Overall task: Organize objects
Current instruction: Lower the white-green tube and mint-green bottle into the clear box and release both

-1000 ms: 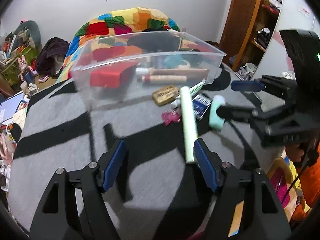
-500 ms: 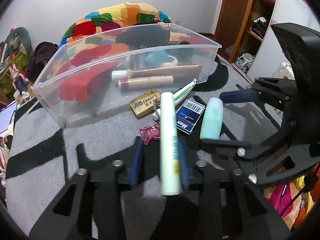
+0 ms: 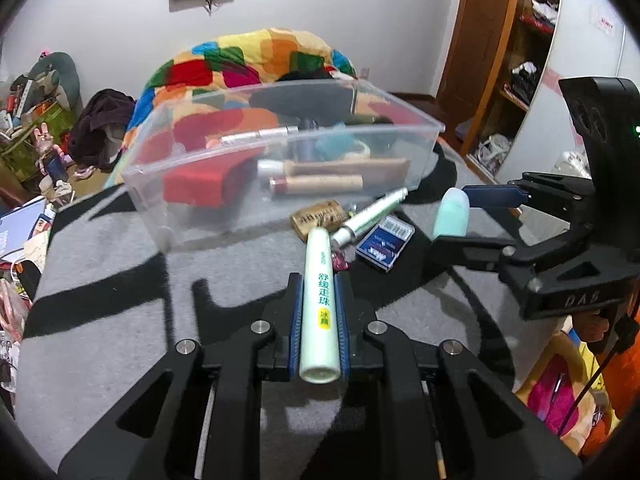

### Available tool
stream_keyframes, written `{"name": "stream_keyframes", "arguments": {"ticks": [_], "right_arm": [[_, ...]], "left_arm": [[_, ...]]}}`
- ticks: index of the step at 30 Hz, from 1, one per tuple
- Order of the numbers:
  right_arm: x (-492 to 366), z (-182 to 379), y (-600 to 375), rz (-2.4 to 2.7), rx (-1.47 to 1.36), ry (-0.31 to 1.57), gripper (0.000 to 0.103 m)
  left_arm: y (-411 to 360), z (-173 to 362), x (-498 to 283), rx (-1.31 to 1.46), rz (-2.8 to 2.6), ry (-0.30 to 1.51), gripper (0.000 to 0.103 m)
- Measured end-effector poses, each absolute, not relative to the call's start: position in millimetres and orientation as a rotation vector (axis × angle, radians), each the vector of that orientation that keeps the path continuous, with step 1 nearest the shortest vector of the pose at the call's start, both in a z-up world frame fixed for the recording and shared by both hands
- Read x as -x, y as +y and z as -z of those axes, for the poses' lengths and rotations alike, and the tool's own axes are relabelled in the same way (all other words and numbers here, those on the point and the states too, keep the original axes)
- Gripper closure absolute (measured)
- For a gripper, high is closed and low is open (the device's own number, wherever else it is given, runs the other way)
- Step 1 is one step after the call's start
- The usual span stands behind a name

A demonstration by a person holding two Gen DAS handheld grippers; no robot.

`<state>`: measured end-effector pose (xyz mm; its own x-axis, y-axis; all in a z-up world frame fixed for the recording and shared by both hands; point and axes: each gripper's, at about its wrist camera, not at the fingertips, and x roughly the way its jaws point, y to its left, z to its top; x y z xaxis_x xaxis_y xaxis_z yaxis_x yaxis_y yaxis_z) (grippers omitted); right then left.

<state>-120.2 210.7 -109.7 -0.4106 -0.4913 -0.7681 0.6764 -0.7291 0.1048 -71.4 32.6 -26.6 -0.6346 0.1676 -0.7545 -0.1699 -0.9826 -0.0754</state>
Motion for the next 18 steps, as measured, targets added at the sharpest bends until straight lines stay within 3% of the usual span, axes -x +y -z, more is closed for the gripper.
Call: {"name": "stream_keyframes", "arguments": {"ticks": [18], "right_arm": [[134.3,54.6,205.7,2.256,-0.933,0.123,0.032]], "left_arm": [[13.4,-35.5,66.6,1.008,-2.787,-0.082,0.088]]}}
